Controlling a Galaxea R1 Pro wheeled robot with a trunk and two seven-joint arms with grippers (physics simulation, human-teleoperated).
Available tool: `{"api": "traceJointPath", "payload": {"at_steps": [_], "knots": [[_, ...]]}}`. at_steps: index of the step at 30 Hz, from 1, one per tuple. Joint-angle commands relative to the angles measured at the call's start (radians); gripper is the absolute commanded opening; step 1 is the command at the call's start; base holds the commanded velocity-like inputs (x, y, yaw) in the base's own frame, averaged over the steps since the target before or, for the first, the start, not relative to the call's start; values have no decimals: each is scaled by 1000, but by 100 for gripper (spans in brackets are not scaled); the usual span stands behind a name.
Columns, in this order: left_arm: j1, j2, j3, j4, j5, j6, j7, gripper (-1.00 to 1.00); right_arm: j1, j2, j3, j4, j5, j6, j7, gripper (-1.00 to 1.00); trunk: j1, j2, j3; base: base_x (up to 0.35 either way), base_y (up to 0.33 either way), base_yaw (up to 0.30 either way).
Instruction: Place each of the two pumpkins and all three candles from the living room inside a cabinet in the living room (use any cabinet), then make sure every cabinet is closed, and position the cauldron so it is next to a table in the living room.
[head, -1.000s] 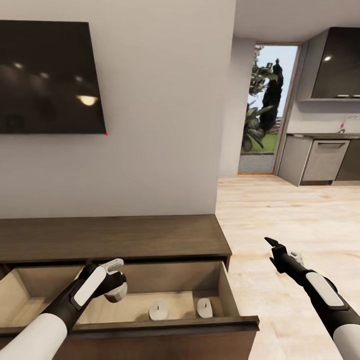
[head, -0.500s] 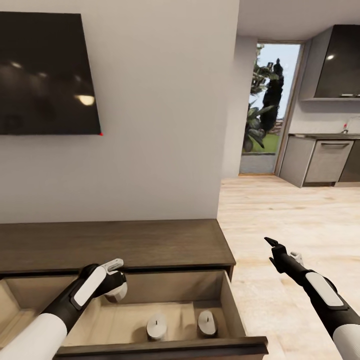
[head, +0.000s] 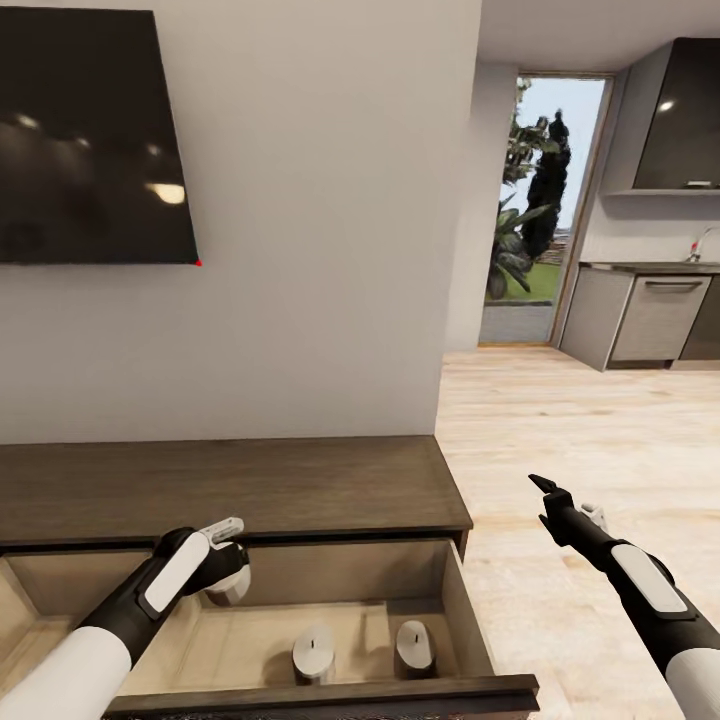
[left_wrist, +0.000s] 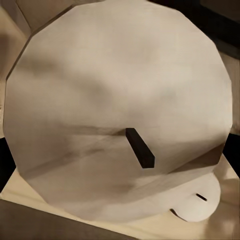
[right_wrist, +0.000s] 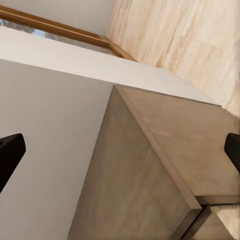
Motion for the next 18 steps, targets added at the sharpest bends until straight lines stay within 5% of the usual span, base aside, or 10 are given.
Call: {"api": "traceJointPath", "payload": {"at_steps": [1,18], "knots": [[-1,2,-4,-2,11,0,12,-100,-1,0,-3,0,-4,6,1,100,0,-1,-5,0,0,0],[-1,1,-3,39,10,-2,14,-100,0,-2,-3,-1,-5,6,11,100,8,-5,-71,0,0,0]]}}
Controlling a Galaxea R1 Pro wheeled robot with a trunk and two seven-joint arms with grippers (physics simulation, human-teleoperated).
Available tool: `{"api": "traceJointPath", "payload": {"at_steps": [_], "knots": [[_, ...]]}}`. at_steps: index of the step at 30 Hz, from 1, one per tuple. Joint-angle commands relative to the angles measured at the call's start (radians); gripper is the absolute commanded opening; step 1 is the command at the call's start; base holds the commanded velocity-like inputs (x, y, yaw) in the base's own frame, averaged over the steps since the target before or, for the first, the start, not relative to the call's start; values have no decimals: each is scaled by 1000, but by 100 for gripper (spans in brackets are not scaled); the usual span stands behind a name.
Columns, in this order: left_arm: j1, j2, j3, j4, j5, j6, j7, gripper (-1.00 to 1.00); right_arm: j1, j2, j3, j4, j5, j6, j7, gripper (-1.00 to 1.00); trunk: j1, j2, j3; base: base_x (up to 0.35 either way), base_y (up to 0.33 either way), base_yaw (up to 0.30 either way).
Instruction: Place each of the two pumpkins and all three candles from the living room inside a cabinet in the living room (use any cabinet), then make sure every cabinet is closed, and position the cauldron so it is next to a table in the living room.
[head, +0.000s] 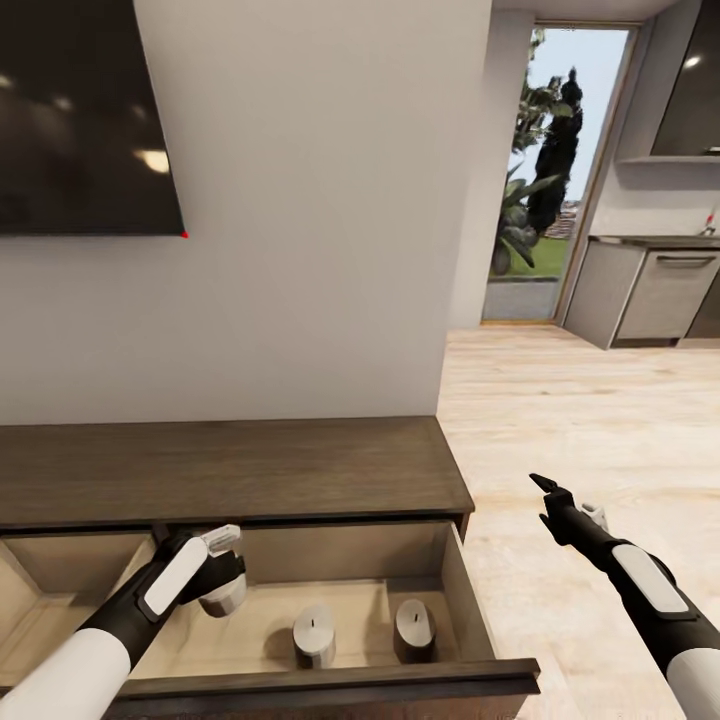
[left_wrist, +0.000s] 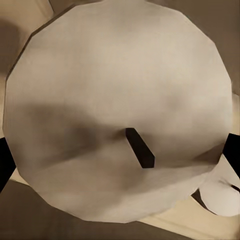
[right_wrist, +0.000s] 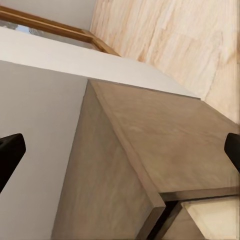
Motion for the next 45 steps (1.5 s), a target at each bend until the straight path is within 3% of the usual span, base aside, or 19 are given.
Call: {"api": "traceJointPath", "payload": {"at_steps": [1,11,37,41,45], "knots": [[-1,1,-5,-2,9,-2,10,-100,1,0,-3,0,-5,7,2,100,0,-1,-5,0,0,0],[-1,-6,-7,-1,7,-11,6,-100,19,-4,-5,0,-9,27,93,100,5,-3,-44,0,0,0],[-1,-8,-8,17,7,-69,4,-100,22,-4,-25,0,-8,30,99,100,16,-9,-144,0,0,0],[-1,-5,-8,15,7,-69,10,-100,22,-4,-25,0,-8,30,99,100,16,-9,-144,0,0,0],[-1,-6,-8,14,7,-70,12,-100,22,-4,-25,0,-8,30,99,100,18,-10,-160,0,0,0]]}}
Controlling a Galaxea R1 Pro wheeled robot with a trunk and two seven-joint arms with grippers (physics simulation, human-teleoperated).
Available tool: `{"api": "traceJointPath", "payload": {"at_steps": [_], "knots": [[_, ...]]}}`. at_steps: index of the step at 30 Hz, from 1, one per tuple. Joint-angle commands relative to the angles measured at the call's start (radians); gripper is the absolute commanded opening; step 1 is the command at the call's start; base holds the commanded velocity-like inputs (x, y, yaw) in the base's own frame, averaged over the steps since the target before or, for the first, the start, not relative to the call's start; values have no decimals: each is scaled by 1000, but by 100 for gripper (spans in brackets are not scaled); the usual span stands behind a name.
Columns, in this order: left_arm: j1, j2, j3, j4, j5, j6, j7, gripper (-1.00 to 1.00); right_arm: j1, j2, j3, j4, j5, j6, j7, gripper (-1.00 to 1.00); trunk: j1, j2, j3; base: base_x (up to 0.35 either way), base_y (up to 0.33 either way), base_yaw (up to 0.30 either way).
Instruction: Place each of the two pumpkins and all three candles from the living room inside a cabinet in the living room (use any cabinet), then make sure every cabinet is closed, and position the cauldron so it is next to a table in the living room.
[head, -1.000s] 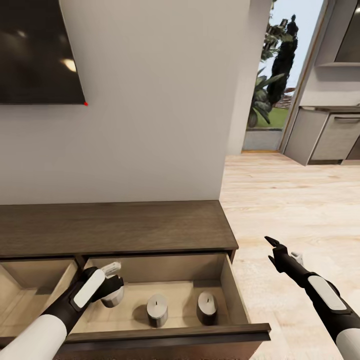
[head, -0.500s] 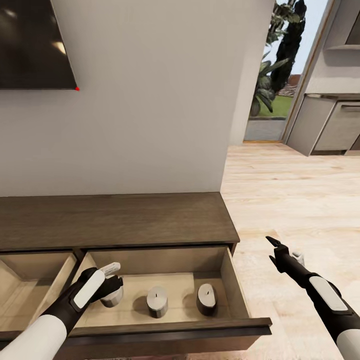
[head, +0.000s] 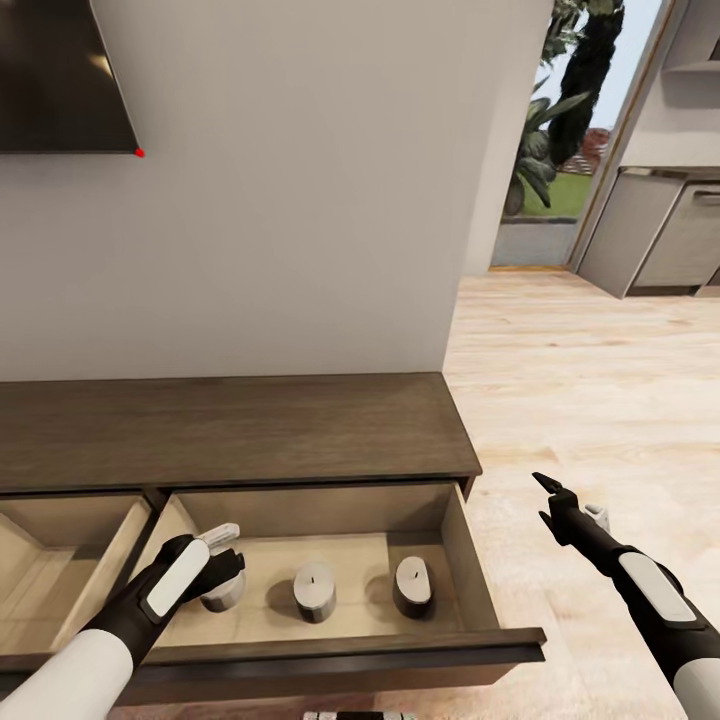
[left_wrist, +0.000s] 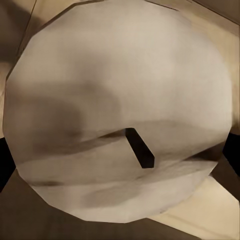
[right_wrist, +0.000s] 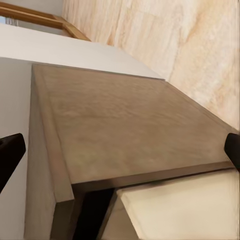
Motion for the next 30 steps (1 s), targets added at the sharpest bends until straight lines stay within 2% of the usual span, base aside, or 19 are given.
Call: {"api": "traceJointPath", "payload": {"at_steps": [1,13,29,30], "knots": [[-1,1,-6,-2,10,-1,10,-100,0,0,-3,1,-5,6,1,100,0,-1,-5,0,0,0],[-1,5,-6,-8,10,1,13,-100,0,0,-3,3,-5,6,0,100,6,-3,-51,0,0,0],[-1,9,-6,-11,10,1,14,-100,0,0,-3,3,-3,6,-2,100,6,-3,-51,0,0,0],[-1,9,-6,-11,10,1,13,100,0,0,-3,3,-3,6,-2,100,6,-3,-51,0,0,0]]}}
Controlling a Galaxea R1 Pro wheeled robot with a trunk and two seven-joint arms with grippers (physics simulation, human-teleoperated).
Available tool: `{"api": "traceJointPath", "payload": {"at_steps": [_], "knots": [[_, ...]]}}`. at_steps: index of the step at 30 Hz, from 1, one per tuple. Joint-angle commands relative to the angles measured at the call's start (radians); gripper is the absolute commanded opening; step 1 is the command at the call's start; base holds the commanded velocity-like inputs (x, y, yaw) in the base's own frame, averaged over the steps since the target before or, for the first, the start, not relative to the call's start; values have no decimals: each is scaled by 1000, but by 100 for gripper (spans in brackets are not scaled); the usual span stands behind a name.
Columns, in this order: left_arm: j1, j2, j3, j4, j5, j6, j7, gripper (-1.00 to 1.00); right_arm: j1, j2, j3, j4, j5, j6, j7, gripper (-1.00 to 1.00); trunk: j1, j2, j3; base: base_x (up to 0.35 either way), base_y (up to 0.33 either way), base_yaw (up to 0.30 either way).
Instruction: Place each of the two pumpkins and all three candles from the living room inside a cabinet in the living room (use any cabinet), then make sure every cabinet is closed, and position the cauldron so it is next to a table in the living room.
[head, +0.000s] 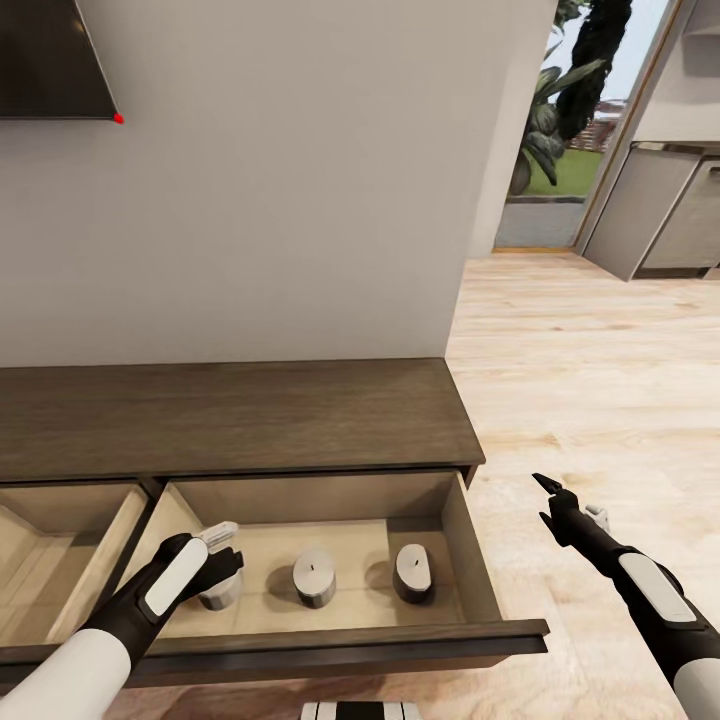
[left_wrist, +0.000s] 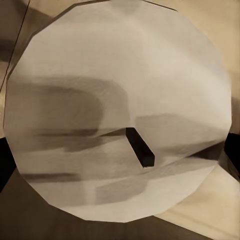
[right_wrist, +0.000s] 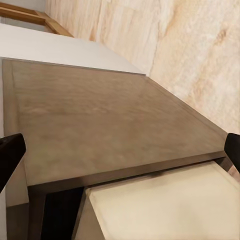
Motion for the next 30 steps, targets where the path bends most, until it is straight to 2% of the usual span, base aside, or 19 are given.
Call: {"api": "traceJointPath", "payload": {"at_steps": [1,13,30], "knots": [[-1,1,-5,-2,11,0,9,100,0,0,-3,0,-5,7,1,100,0,0,-1,0,0,0],[-1,1,-4,-3,12,0,9,100,0,0,-3,0,-5,7,1,100,0,0,-1,0,0,0],[-1,1,-1,-30,13,13,6,100,0,0,-3,0,-5,7,0,100,-8,4,65,0,0,0]]}}
